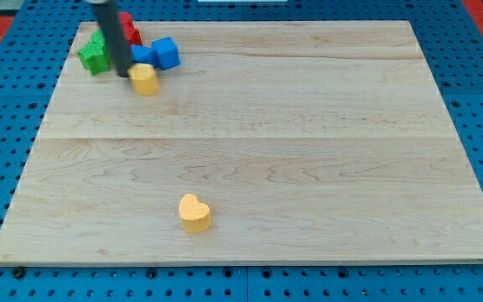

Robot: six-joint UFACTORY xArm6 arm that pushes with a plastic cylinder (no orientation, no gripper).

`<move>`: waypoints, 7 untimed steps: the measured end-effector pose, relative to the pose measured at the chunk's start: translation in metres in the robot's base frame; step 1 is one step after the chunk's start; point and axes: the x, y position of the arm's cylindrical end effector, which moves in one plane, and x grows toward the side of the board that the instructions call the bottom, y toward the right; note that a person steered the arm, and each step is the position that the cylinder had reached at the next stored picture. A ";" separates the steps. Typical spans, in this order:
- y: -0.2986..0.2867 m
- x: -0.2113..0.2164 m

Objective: Place the yellow hexagon to the right side of the yellow heart

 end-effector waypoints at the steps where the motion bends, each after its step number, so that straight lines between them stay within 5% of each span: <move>1: 0.052 0.061; 2: 0.031 0.034; 3: 0.072 0.022; 5: 0.094 0.134; 7: 0.145 0.180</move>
